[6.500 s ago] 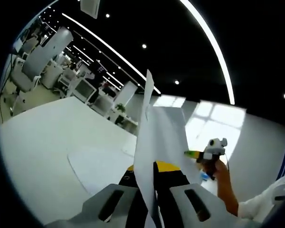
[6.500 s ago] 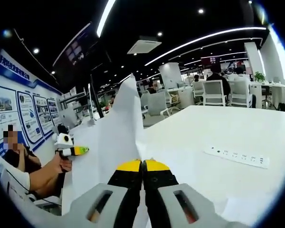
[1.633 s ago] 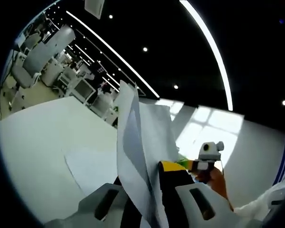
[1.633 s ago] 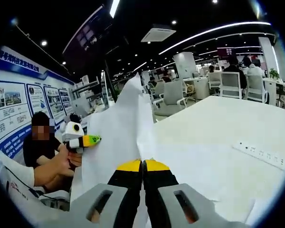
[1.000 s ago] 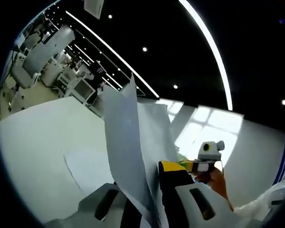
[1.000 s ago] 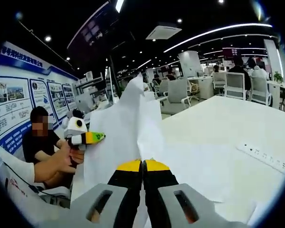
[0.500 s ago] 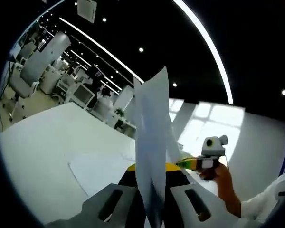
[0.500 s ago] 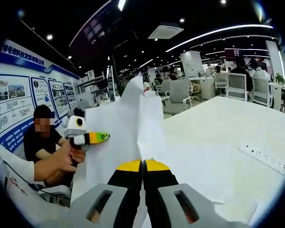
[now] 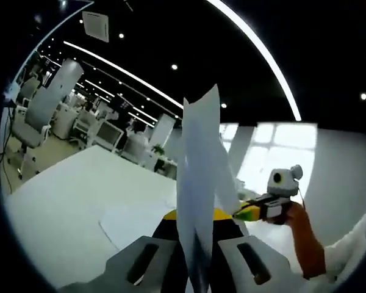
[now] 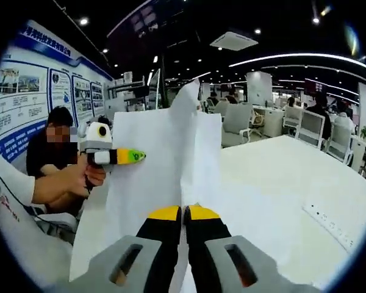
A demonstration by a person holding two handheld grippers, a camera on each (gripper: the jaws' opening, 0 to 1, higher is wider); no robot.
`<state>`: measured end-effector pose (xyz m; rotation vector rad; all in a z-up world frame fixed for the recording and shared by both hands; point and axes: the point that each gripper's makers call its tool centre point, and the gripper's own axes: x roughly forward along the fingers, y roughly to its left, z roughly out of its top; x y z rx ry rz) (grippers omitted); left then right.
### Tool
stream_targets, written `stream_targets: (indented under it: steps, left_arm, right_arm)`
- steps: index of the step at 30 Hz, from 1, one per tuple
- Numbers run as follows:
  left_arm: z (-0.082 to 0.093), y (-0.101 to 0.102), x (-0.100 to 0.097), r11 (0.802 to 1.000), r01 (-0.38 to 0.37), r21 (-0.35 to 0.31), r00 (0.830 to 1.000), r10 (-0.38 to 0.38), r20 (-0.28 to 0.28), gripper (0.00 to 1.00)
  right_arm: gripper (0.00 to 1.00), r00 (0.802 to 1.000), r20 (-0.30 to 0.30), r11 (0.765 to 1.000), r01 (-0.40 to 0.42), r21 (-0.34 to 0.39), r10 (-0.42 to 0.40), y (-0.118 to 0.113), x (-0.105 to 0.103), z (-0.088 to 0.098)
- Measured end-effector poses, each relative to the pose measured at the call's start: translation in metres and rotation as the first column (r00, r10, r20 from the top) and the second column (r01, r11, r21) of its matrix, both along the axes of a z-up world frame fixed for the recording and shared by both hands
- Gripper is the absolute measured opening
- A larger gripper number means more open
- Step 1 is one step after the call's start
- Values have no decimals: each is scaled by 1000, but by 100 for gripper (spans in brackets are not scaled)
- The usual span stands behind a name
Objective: Organize the stack of printing papers by aligning and flattening the scattered papers on the table
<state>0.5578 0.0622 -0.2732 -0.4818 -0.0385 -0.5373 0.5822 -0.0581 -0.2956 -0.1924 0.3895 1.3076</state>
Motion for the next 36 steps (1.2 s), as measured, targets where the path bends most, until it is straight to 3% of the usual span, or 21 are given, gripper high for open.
stream_targets:
  steps: [5,12,14,16,18,20,25,29,32,34,36]
  left_arm:
    - [1,-2,-2,1000,8,-4,1000,-8,5,6]
    - [1,-3,-3,1000,5,17,1000,-5,10,6]
    - [0,0,-3,1000,-1,16,1000,1,7,6]
    - [-1,5,-3,1000,-8,19,1000,8,5,6]
    - [-1,5,-4,1000,-7,16,1000,7,3,6]
    - [0,5,-5,1000,-9,17,1000,9,6,6]
    - [5,-3,-8,1000,7,15,1000,-7,13,6]
    - [14,-18,-12,997,73,6,997,-73,34,6]
    - [23,-31,-18,990,142,-6,988,-141,60,6]
    - [27,-37,-22,986,169,-2,983,-168,70,6]
    - [31,-41,-25,981,193,3,978,-193,83,6]
  right_arm:
    - [0,999,-34,999,19,37,-18,-4,4,6]
    - [1,999,-31,999,32,41,-31,-5,8,6]
    - [1,996,-1,995,94,35,-94,-13,20,7]
    - [2,985,77,988,152,-2,-151,-26,37,6]
    - [2,986,54,988,155,25,-156,-32,39,8]
    - [8,987,12,982,161,100,-163,-32,40,19]
    - [20,987,-2,973,157,169,-159,-33,39,30]
    - [29,994,-51,962,102,254,-91,-21,32,38]
    - [33,995,-73,962,81,259,-64,-13,27,31]
    - [31,994,-93,967,75,245,-53,-10,28,25]
    - [16,993,-109,972,60,227,-35,-10,27,19]
